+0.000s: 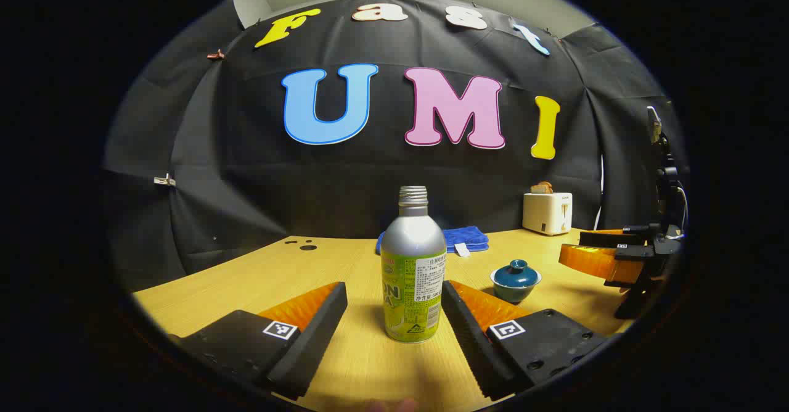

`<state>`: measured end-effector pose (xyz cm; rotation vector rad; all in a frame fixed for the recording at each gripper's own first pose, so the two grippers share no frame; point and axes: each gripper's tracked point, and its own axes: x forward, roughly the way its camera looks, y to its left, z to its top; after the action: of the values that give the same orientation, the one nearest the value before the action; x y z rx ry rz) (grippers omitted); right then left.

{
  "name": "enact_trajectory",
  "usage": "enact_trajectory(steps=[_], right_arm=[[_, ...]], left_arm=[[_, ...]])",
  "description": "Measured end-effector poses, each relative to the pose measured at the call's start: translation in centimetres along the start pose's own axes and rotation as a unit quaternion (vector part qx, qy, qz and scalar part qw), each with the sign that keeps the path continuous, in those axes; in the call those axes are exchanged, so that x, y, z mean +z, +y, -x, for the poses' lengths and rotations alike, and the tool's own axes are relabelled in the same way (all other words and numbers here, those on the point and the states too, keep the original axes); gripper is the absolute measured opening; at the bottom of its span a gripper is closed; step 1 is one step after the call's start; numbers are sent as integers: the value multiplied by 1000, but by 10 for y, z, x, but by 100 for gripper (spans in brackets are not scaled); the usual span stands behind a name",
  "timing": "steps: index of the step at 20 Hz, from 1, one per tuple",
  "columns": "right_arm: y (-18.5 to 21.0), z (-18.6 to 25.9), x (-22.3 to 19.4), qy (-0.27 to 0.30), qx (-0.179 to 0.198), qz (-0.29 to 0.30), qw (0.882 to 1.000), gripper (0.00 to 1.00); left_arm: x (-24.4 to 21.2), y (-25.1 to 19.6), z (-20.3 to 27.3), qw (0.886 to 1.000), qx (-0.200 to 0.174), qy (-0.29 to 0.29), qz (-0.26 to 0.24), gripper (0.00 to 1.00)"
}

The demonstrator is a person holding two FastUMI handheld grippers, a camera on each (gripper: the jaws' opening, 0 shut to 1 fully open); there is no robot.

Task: Open the teacup lid with one hand, grasp the water bottle and pour water into the teacup with the other hand; after pouring, place the water bottle on the coaster and then close the teacup lid.

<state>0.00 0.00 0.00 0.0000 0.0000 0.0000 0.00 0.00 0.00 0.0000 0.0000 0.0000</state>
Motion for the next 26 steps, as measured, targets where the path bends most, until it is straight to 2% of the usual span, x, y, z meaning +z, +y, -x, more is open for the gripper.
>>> enact_trajectory(steps=[14,17,19,23,26], right_arm=[[4,-1,-1,-3,1,-7,1000,98],[18,-3,-1,-4,35,-9,999,98],[21,-11,-3,7,40,13,999,98],[33,-32,15,11,39,96,995,96],[49,-53,0,45,58,125,989,88]], left_arm=[[-1,1,1,1000,0,0,-5,98],[0,1,2,1000,0,0,-6,97],[-1,1,2,1000,0,0,-6,97],[-2,1,1,1000,0,1,-7,97],[-3,1,1,1000,0,1,-8,97]])
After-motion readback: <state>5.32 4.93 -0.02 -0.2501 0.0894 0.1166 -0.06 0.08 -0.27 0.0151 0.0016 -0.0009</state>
